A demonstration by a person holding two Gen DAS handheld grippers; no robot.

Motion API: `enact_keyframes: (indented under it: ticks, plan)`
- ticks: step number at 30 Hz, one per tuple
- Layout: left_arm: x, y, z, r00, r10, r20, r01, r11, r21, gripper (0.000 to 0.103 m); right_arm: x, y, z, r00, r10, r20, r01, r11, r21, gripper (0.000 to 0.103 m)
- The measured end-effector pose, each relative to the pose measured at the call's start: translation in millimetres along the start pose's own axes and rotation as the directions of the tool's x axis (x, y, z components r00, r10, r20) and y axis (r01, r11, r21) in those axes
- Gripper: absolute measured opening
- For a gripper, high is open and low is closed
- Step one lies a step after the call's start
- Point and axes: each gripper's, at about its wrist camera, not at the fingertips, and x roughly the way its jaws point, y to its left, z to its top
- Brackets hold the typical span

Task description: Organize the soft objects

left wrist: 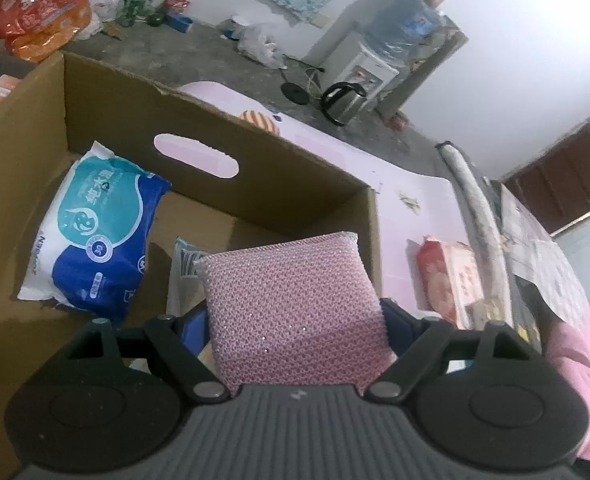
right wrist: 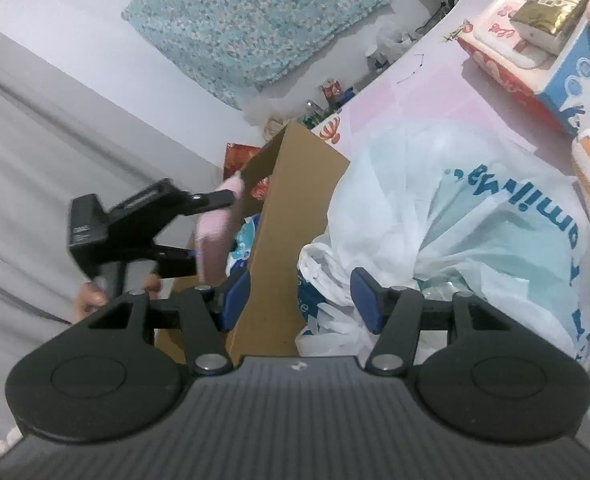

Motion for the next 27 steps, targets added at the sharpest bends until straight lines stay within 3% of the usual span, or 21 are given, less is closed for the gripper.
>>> enact_keyframes:
  ticks: [4,10,19,27]
  plan:
    - [16.8,-6.8,0.1,0.999,0.051,-0.009,-0.051,0.999,0.013,0.086,-5.7,7.6,4.1,1.0,0.001,0.024,0.0,1.0,-0.031,0.056]
    - [25.8,-6.1,6.0,1.0,0.006,0.001,-0.006,1.0,-0.026,0.091,-6.2,12.2,3.3,1.0,0.01,0.021,-0.009,0.999,-0.051,0.057]
    - [6.2,6.2,5.7,0.999,-0.043,0.029,0.044,0.999,-0.032,0.096,3.1,30.4,12.0,1.0,0.007,0.015,-0.005,0.994,-0.105,0.058]
    - [-19.0,5.4,6.7,1.0,-0.009,0.02,0.01,1.0,-0.03,0.096,9.9,45.7,12.1,1.0,0.004,0.004,-0.003,0.992,-0.13,0.058]
